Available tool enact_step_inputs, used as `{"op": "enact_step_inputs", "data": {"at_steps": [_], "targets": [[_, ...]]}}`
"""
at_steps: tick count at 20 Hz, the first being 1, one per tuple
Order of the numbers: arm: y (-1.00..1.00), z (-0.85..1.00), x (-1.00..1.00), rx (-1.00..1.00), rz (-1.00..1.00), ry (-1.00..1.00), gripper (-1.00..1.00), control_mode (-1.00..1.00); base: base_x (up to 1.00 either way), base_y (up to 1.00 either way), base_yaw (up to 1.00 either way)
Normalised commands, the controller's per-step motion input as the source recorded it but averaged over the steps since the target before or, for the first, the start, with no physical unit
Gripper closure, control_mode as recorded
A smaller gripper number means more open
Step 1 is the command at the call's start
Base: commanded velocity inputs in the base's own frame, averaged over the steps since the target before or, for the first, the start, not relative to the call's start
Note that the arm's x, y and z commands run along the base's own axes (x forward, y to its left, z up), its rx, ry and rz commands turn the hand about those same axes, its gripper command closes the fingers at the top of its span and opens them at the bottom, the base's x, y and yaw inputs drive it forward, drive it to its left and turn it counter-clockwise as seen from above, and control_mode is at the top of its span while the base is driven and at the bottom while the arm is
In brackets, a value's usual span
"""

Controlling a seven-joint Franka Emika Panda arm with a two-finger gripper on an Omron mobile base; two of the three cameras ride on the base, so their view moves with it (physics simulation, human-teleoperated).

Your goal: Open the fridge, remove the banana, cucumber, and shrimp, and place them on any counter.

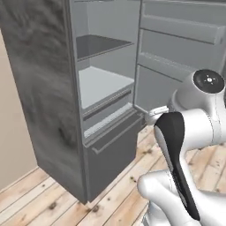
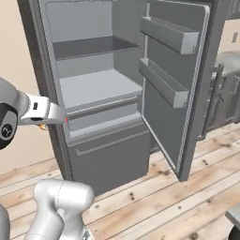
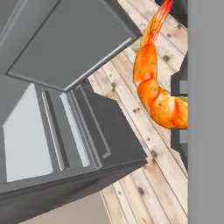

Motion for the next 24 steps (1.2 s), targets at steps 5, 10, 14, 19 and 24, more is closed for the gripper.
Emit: {"op": "enact_step_inputs", "data": {"at_steps": [5, 10, 14, 19, 24], "targets": [[0.00, 0.00, 0.00, 0.00, 0.00, 0.00, 1.00, 1.00, -1.00, -0.26, -0.58], [0.00, 0.00, 0.00, 0.00, 0.00, 0.00, 1.00, 1.00, -0.76, -0.49, -0.61], [0.00, 0.00, 0.00, 0.00, 0.00, 0.00, 1.00, 1.00, -0.14, -0.82, -0.59], [0.00, 0.00, 0.00, 0.00, 0.00, 0.00, 1.00, 1.00, 0.15, -0.66, -0.42], [0.00, 0.00, 0.00, 0.00, 0.00, 0.00, 1.00, 1.00, 0.50, -0.22, -0.33]]}}
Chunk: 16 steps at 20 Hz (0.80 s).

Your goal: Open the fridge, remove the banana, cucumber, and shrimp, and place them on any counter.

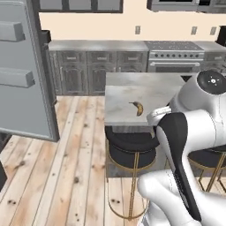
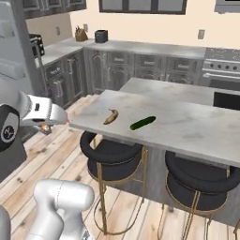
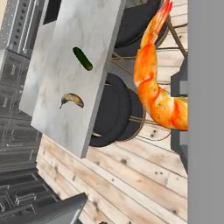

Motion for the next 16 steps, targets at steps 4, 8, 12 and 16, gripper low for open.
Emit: {"op": "enact_step_inputs", "data": {"at_steps": [4, 8, 12, 16], "targets": [[0.00, 0.00, 0.00, 0.00, 0.00, 0.00, 1.00, 1.00, 1.00, 0.03, -0.27], [0.00, 0.00, 0.00, 0.00, 0.00, 0.00, 1.00, 1.00, 0.72, -0.12, -0.21], [0.00, 0.00, 0.00, 0.00, 0.00, 0.00, 1.00, 1.00, 0.68, 0.00, -0.19], [-0.03, -0.25, 0.63, 0.04, -0.12, 0.18, 1.00, -1.00, 0.19, 0.00, -0.04]]}}
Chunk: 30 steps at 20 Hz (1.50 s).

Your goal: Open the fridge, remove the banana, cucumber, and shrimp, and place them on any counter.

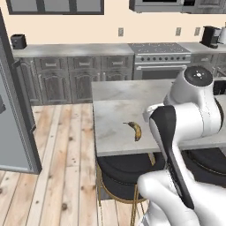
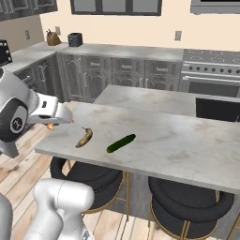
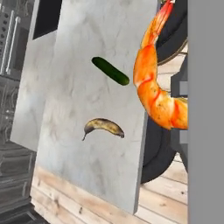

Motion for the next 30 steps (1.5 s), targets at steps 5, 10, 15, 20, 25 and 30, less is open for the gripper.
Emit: {"op": "enact_step_inputs", "data": {"at_steps": [5, 10, 15, 20, 25, 30], "targets": [[-0.19, -0.20, 0.87, 0.12, -0.16, 0.43, 1.00, -1.00, 0.00, 0.00, 0.00], [-0.44, -0.47, 0.65, 0.08, -0.11, 0.21, 1.00, -1.00, 0.00, 0.00, 0.00], [-0.42, -0.74, 0.48, 0.05, -0.09, 0.05, 1.00, -1.00, 0.00, 0.00, 0.00], [-0.17, -0.94, 0.71, 0.01, -0.04, 0.00, 1.00, -1.00, 0.00, 0.00, 0.00], [0.00, -0.73, 0.85, 0.01, -0.03, -0.01, 1.00, -1.00, 0.00, 0.00, 0.00], [0.00, -0.54, 0.45, 0.01, -0.03, 0.00, -1.00, -1.00, 0.00, 0.00, 0.00]]}}
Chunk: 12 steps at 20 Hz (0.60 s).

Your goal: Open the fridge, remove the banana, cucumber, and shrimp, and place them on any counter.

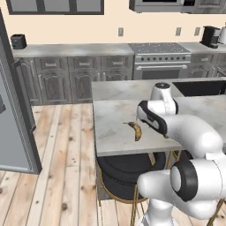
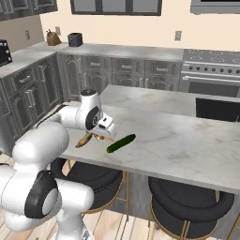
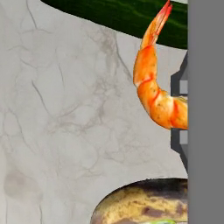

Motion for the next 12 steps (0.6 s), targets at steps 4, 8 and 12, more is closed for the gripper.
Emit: {"op": "enact_step_inputs", "data": {"at_steps": [4, 8, 12], "targets": [[0.00, -0.10, -0.08, 0.00, 0.00, 0.02, -1.00, -1.00, 0.00, 0.00, 0.00], [0.00, 0.00, -0.03, 0.00, 0.00, 0.00, -1.00, -1.00, 0.00, 0.00, 0.00], [0.00, 0.16, -0.02, 0.00, 0.00, -0.12, -1.00, -1.00, 0.00, 0.00, 0.00]]}}
